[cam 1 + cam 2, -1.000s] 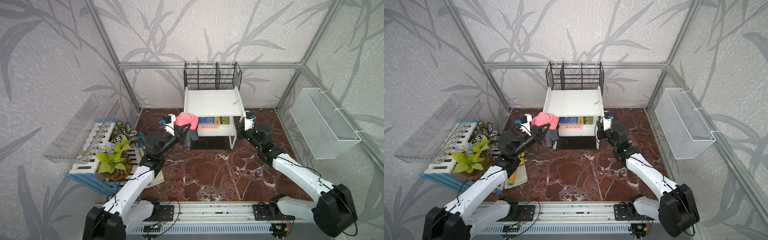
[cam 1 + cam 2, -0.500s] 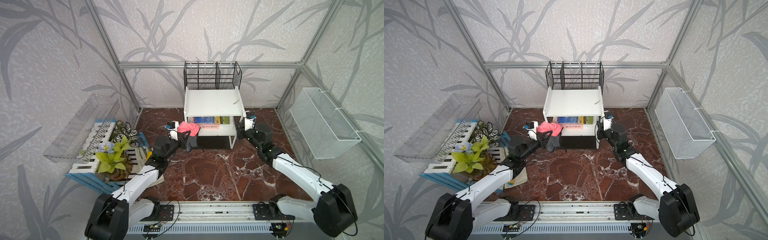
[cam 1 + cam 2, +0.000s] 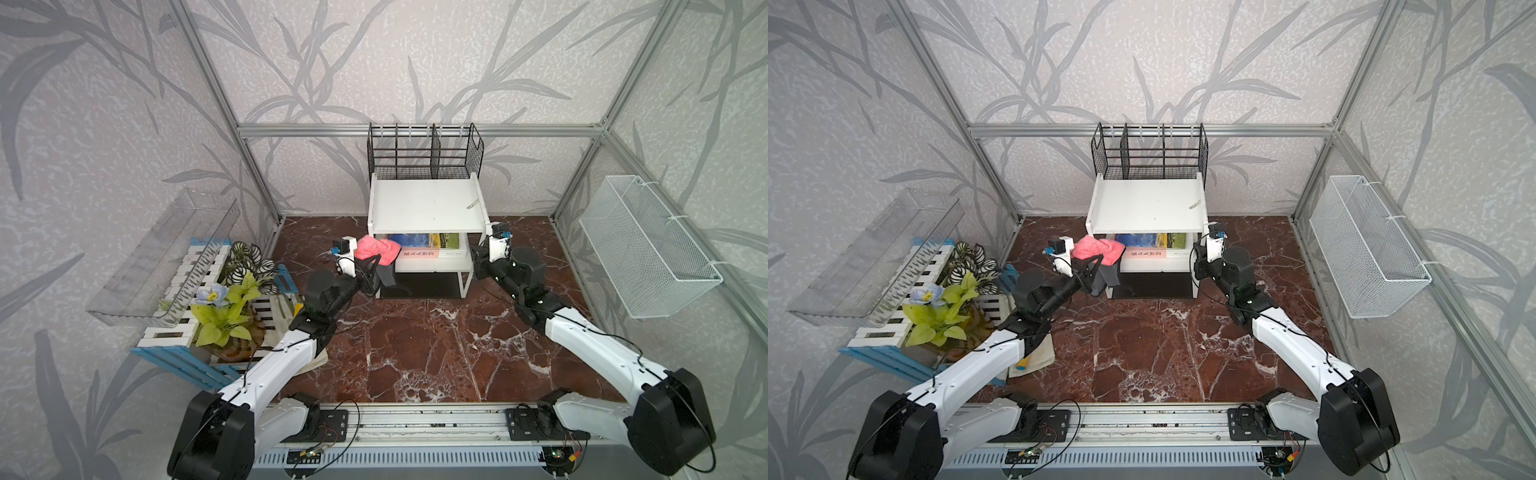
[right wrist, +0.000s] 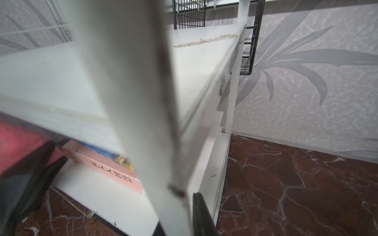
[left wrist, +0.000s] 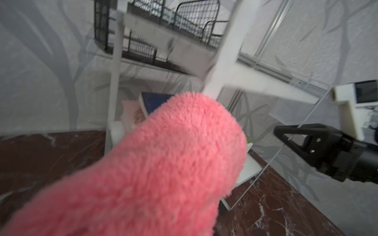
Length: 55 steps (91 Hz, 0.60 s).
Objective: Wipe the bookshelf clean with a cloth
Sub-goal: Wipe the dust from the shelf.
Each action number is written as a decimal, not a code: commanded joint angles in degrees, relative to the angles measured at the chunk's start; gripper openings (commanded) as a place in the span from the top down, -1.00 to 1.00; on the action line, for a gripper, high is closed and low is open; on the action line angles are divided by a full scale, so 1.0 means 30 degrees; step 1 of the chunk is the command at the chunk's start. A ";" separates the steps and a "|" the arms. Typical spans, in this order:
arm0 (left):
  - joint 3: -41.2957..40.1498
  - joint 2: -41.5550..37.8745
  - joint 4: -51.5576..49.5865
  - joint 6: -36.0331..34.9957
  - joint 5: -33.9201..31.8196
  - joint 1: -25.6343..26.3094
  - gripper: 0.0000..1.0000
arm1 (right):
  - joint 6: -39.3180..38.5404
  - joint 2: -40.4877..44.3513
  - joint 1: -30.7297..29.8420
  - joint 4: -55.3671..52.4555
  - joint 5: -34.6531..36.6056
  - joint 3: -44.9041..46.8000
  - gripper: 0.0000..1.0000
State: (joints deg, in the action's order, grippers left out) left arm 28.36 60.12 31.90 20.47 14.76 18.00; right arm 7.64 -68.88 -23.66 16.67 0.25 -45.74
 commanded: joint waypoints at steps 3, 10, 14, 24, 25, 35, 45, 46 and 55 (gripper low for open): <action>-0.2026 -0.3133 -0.0816 0.1103 -0.6097 -0.0833 1.00 | 0.3477 0.0339 0.0621 -0.3124 0.1969 0.0613 1.00; -0.3166 -0.3419 0.0126 0.1752 -0.6203 -0.1068 1.00 | 0.3656 0.0139 0.0621 -0.3024 0.1930 0.0540 1.00; -0.3173 -0.2865 0.0165 0.2180 -0.6080 -0.1284 1.00 | 0.3834 0.0041 0.0643 -0.2898 0.1849 0.0485 1.00; -0.0466 -0.0338 -0.1323 0.2827 -0.5061 -0.2118 1.00 | 0.4107 -0.0144 0.0609 -0.2805 0.1322 0.0202 1.00; -0.0125 -0.0081 -0.1437 0.2865 -0.4845 -0.2213 1.00 | 0.4120 -0.0149 0.0629 -0.2818 0.1264 0.0165 1.00; 0.3610 0.1557 -0.2167 0.3176 -0.1335 -0.2624 1.00 | 0.4485 -0.0334 0.0621 -0.2823 0.0504 -0.0071 1.00; 0.5588 0.2265 -0.0907 0.4246 0.3056 -0.2540 1.00 | 0.4814 -0.0474 0.0592 -0.2717 0.0216 -0.0143 1.00; 0.5655 0.2275 -0.0775 0.4380 0.3403 -0.2541 1.00 | 0.4854 -0.0476 0.0592 -0.2701 0.0227 -0.0139 1.00; 0.5838 0.2138 -0.0895 0.4713 0.5071 -0.2295 1.00 | 0.5033 -0.0455 0.0592 -0.2546 0.0117 -0.0064 1.00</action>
State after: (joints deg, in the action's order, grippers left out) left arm 44.84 67.07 27.92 31.77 17.87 10.33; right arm 7.86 -68.66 -23.18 16.45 0.49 -45.69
